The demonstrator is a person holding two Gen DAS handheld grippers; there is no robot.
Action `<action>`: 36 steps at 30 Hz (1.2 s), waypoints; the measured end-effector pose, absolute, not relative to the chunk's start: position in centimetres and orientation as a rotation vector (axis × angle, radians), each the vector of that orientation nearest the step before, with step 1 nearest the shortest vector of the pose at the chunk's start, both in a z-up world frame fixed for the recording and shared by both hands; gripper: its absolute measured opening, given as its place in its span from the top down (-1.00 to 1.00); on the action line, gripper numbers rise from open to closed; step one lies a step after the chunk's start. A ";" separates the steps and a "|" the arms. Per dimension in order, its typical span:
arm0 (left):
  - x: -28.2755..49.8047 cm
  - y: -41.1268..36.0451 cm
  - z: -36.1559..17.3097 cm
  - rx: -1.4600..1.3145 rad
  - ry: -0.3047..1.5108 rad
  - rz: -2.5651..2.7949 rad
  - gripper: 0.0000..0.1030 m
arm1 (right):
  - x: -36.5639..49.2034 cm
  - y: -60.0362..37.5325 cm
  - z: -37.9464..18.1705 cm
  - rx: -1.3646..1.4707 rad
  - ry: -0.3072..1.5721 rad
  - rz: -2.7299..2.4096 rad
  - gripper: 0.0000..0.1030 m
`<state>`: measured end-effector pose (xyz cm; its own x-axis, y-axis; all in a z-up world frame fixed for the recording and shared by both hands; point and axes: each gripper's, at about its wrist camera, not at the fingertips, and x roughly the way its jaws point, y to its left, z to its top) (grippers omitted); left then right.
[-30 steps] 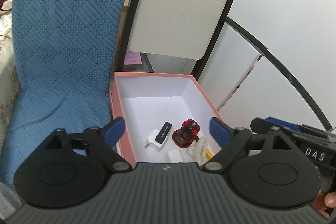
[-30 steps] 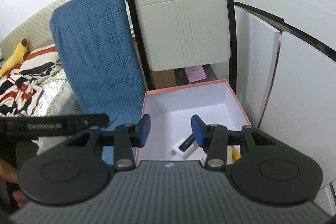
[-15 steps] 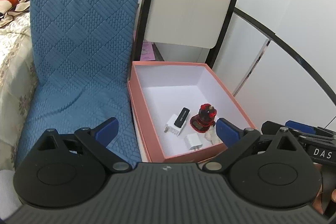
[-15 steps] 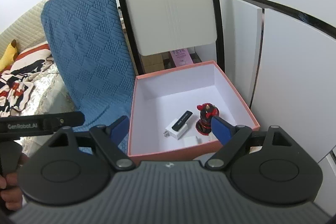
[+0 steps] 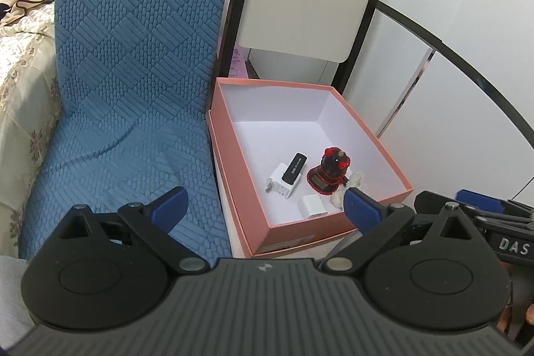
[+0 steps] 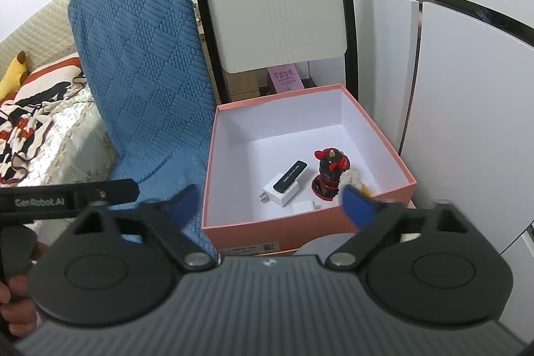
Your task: Organize rigid objects
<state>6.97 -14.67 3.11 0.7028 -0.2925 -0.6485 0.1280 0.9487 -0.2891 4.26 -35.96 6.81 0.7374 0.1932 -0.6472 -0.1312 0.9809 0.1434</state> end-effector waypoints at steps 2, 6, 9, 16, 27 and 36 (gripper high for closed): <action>6.9 -14.6 3.0 -0.232 0.753 -0.235 -0.96 | 4.1 -36.0 6.7 0.087 0.715 0.178 -1.00; 6.6 -14.4 2.6 -0.241 0.752 -0.226 -0.97 | 4.0 -35.8 6.4 0.081 0.715 0.181 -1.00; 6.3 -14.3 2.4 -0.239 0.751 -0.222 -0.97 | 3.8 -35.8 6.2 0.077 0.717 0.183 -1.00; 5.5 -14.0 2.3 -0.244 0.750 -0.205 -0.97 | 3.4 -35.4 6.1 0.059 0.718 0.186 -1.00; 5.1 -13.6 2.8 -0.253 0.733 -0.202 -0.97 | 3.3 -35.5 6.0 0.054 0.718 0.173 -1.00; 4.7 -13.6 3.0 -0.247 0.725 -0.200 -0.97 | 3.1 -34.9 6.1 0.038 0.716 0.180 -1.00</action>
<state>4.73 -13.58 2.99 0.7315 -0.2645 -0.6285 0.0948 0.9522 -0.2904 3.15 -34.92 6.14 0.7396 0.1773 -0.6492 -0.1515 0.9838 0.0961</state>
